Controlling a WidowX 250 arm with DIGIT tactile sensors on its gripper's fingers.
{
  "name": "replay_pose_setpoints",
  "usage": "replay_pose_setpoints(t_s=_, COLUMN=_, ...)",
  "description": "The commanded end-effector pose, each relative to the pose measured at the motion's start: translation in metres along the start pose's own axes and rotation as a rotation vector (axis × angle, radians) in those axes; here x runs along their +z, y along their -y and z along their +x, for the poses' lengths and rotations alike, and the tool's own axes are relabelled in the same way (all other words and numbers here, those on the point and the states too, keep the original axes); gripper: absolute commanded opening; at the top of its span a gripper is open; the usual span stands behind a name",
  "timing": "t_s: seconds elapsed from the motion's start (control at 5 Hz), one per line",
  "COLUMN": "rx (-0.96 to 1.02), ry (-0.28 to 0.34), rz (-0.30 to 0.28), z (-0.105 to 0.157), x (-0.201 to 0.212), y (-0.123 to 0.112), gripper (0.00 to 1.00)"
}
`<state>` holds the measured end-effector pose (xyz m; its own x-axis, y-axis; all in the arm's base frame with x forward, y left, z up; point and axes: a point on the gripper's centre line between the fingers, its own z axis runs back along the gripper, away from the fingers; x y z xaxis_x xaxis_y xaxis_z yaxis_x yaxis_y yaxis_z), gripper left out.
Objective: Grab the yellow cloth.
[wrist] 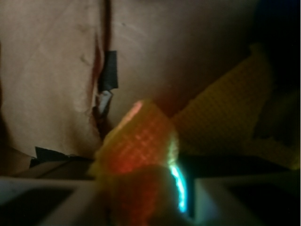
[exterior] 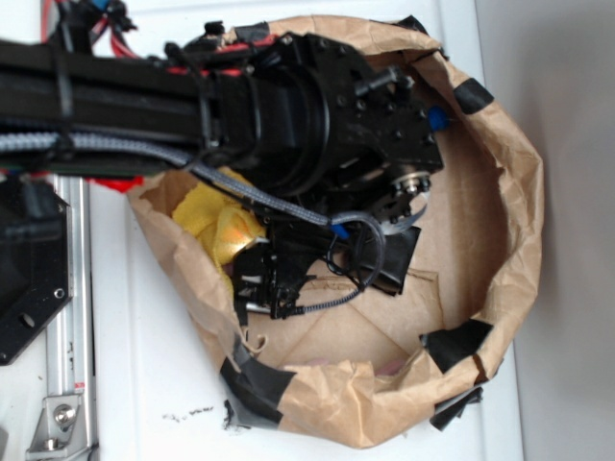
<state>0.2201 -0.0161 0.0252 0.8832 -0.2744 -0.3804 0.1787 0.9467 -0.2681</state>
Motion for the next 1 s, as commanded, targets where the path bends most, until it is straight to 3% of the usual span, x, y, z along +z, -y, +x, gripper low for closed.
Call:
replay_pose_setpoints(t_s=0.0, rx=0.05, ry=0.204, rz=0.143, z=-0.027, x=0.059, y=0.015, gripper=0.0)
replay_pose_setpoints(t_s=0.2, rx=0.173, ry=0.415, rz=0.235, z=-0.05, x=0.105, y=0.011, gripper=0.0)
replay_pose_setpoints(t_s=0.4, rx=0.159, ry=0.514, rz=0.24, z=-0.066, x=0.149, y=0.027, gripper=0.0)
replay_pose_setpoints(t_s=0.6, rx=0.149, ry=0.574, rz=0.276, z=-0.068, x=0.167, y=0.041, gripper=0.0)
replay_pose_setpoints(t_s=0.8, rx=0.17, ry=0.572, rz=0.299, z=-0.057, x=0.161, y=0.036, gripper=0.0)
